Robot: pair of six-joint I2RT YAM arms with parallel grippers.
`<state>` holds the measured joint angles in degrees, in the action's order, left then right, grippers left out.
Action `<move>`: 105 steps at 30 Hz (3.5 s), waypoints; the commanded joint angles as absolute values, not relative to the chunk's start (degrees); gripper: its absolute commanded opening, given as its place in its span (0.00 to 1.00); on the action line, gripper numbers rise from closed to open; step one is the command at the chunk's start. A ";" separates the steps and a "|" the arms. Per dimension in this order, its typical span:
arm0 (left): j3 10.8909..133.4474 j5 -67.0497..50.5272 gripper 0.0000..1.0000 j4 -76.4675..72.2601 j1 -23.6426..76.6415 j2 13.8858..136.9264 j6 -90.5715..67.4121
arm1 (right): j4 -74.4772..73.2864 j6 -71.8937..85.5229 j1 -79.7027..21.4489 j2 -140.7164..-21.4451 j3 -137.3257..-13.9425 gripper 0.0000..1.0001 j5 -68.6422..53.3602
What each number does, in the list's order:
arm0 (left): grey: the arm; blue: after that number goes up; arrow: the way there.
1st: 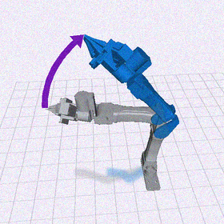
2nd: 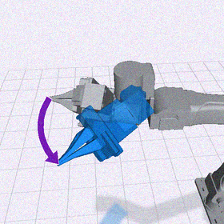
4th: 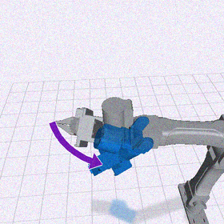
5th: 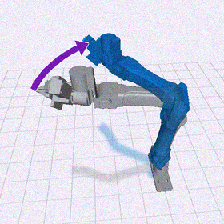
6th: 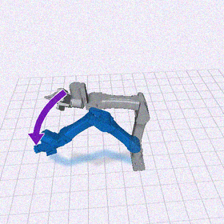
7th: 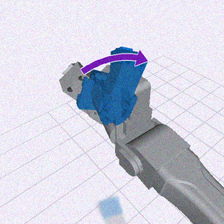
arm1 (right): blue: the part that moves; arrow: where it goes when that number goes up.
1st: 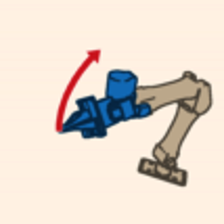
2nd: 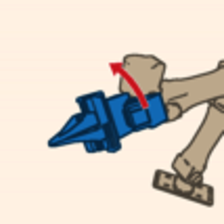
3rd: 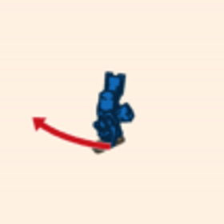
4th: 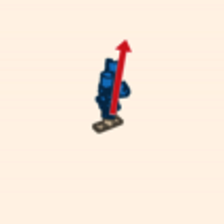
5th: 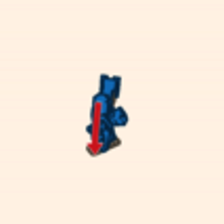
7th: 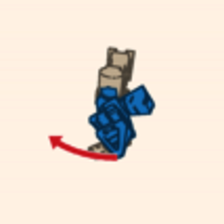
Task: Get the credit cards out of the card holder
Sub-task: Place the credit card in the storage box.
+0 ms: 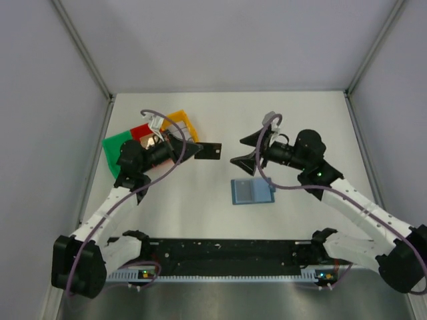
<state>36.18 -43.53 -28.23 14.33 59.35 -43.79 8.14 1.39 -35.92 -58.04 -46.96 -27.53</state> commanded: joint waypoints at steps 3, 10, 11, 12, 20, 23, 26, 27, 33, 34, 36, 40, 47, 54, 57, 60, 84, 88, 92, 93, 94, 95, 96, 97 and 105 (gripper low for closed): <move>31.82 -51.41 0.00 -53.32 14.15 57.31 -47.27 | 37.14 32.58 -32.08 -64.50 -44.30 0.82 -53.96; 29.18 -52.03 0.00 -64.60 14.24 56.43 -54.05 | 44.38 39.11 -31.29 -69.08 -43.59 0.77 -54.23; 29.44 -52.55 0.00 -64.34 14.24 56.43 -54.23 | 44.73 39.46 -31.29 -69.26 -43.68 0.76 -54.49; 29.62 -52.99 0.00 -63.64 14.24 56.08 -54.14 | 45.08 39.81 -31.29 -69.43 -43.86 0.75 -54.75; 37.25 -62.82 0.00 -37.06 14.68 55.90 -42.83 | 23.08 27.63 -31.38 -69.70 -51.31 0.72 -59.76; 41.56 -65.56 0.00 -23.52 15.47 55.81 -34.57 | 10.59 19.80 -31.29 -70.31 -55.80 0.72 -62.65; 45.60 -66.18 0.00 -11.90 16.69 55.55 -25.69 | 1.26 13.82 -31.29 -71.71 -59.75 0.72 -64.60; 47.36 -66.53 0.00 -8.91 16.96 55.72 -23.66 | -1.29 12.41 -31.38 -72.07 -60.64 0.72 -64.69; 53.16 -68.12 0.00 4.72 20.12 58.27 -14.17 | -7.19 9.15 -32.78 -74.52 -65.03 0.71 -66.01; 54.04 -67.94 0.00 6.49 21.00 58.45 -12.50 | -8.25 8.62 -33.31 -74.97 -65.82 0.70 -66.01; 55.89 -67.77 0.00 10.44 22.75 59.85 -8.37 | -8.96 7.82 -34.27 -75.93 -66.79 0.68 -66.79; 61.77 -65.14 0.00 22.65 25.83 63.45 -0.45 | -11.07 6.68 -35.86 -77.87 -68.73 0.62 -68.38; 64.34 -63.98 0.00 26.02 27.07 65.57 3.51 | -13.88 4.49 -37.88 -80.07 -69.87 0.51 -69.70; 64.60 -64.51 0.00 26.63 27.33 66.27 3.87 | -14.85 3.51 -38.76 -81.30 -70.22 0.22 -70.75; 64.86 -64.95 0.00 26.81 27.25 66.62 3.78 | -14.94 3.52 -39.29 -81.91 -70.31 0.16 -71.10; 65.91 -64.78 0.00 27.51 27.25 66.80 4.39 | -15.03 3.34 -39.46 -82.44 -70.22 0.00 -71.37; 33.93 -29.89 0.76 -26.98 22.41 41.31 -43.41 | 64.94 54.84 -35.86 -72.25 -40.96 0.00 -33.93; 31.73 -29.18 0.73 -31.80 23.02 43.06 -47.71 | 67.41 56.33 -36.30 -71.98 -40.08 0.00 -31.47; 31.81 -30.23 0.70 -36.91 25.04 46.48 -49.57 | 67.59 56.25 -37.00 -72.33 -40.08 0.00 -31.20; 31.99 -30.58 0.69 -37.96 25.92 47.36 -49.74 | 67.59 56.16 -37.26 -72.51 -40.17 0.00 -31.29; 31.99 -30.85 0.68 -39.53 26.62 48.33 -49.92 | 67.85 56.25 -37.44 -72.68 -40.08 0.00 -31.20; 32.08 -30.76 0.67 -41.29 27.15 49.12 -50.36 | 67.94 56.34 -37.62 -72.86 -40.08 0.00 -31.20; 31.91 -30.50 0.67 -42.96 27.51 49.65 -50.88 | 67.94 56.25 -37.70 -72.95 -40.08 0.00 -31.20; 31.90 -30.06 0.67 -44.37 27.68 50.27 -51.32 | 67.94 56.25 -37.88 -72.95 -40.08 0.00 -31.29; 34.71 -29.53 0.55 -45.70 27.77 52.73 -49.49 | 67.59 56.08 -38.14 -73.56 -40.25 0.00 -32.34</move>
<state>31.73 -30.20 -40.38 27.59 52.07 -50.04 64.36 55.75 -37.43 -73.56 -40.10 -32.14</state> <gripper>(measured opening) 0.579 0.006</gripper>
